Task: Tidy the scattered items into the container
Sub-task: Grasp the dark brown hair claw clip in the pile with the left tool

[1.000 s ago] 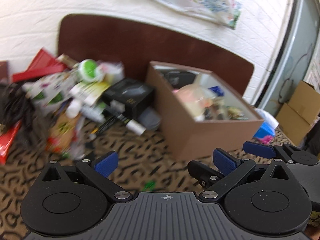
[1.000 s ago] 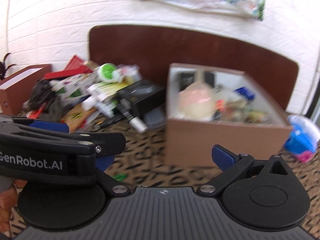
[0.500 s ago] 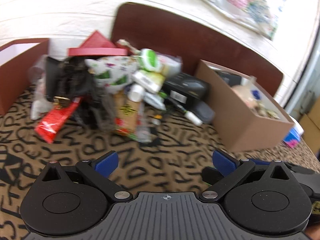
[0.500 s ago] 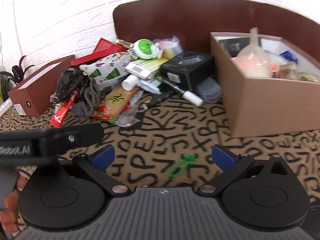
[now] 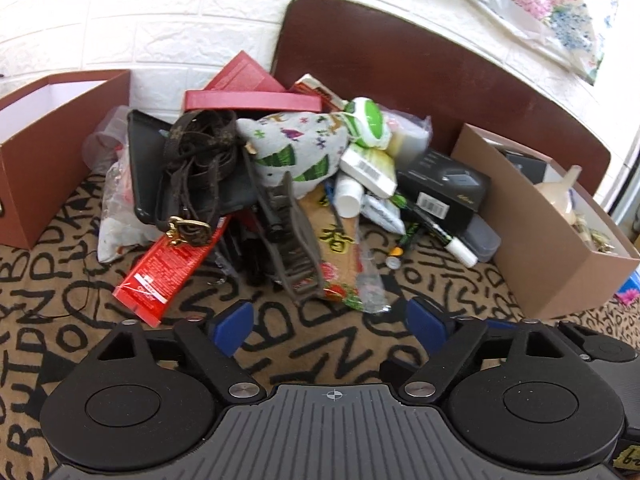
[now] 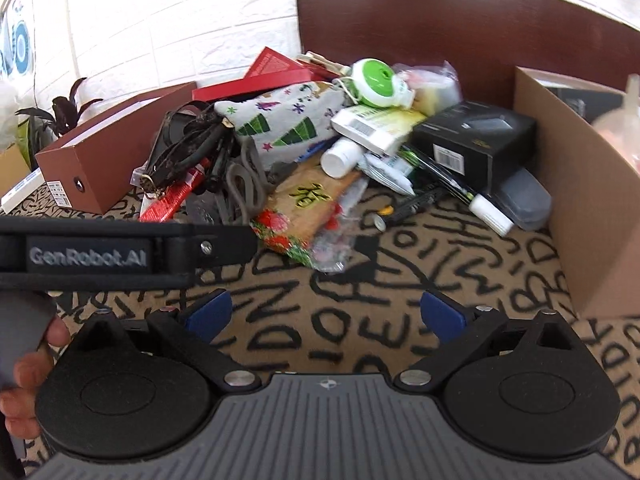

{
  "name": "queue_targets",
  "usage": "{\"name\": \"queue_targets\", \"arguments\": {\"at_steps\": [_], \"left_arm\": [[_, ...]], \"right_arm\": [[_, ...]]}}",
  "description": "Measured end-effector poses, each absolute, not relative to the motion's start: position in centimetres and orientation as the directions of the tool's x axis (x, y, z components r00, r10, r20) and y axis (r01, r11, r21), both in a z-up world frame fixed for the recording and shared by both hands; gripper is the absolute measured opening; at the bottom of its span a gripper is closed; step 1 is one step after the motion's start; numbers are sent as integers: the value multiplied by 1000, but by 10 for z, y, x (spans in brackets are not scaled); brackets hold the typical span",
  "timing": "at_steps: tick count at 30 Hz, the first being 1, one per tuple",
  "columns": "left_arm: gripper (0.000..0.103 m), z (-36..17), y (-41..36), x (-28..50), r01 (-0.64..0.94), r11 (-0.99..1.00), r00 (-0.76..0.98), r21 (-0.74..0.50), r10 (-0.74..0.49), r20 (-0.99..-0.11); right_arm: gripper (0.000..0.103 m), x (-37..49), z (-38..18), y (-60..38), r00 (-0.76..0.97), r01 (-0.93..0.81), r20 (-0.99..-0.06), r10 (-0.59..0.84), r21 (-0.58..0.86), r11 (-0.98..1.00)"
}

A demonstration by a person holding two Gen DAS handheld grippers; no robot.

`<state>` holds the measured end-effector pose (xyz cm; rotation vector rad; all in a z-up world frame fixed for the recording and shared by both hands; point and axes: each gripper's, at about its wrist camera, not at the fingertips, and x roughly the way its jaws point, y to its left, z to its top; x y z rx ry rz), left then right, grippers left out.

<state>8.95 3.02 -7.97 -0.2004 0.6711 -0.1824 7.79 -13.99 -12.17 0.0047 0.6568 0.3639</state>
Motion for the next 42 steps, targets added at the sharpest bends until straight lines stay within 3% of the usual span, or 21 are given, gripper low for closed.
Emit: {"name": "queue_targets", "arguments": {"at_steps": [4,8,13,16,19,22,34,42], "left_arm": [[84,-85,37,104,78,963,764,-257,-224,-605],[77,-86,44,121,60,963,768,-262,-212,-604],[70,-87,53,140,58,961,753,-272,-221,-619],[67,-90,57,146,69,958,744,-279,-236,-625],[54,-92,59,148,80,955,734,-287,-251,-631],[31,-95,57,148,104,942,708,-318,-295,-642],[31,-84,32,91,149,919,686,-366,-362,-631],[31,-89,-3,35,235,871,604,-431,-478,-638]], "right_arm": [[88,89,-121,-127,726,-378,-570,384,136,916],[68,102,-121,-109,693,-459,-557,458,149,876],[64,113,-119,-87,699,-502,-530,481,115,857],[55,124,-123,-80,691,-495,-546,473,118,861],[43,131,-128,-81,680,-479,-567,465,137,867],[16,131,-130,-86,651,-477,-575,496,199,856],[16,78,-109,-117,626,-487,-604,493,190,852],[16,13,-106,-165,623,-475,-628,466,169,863]]}}
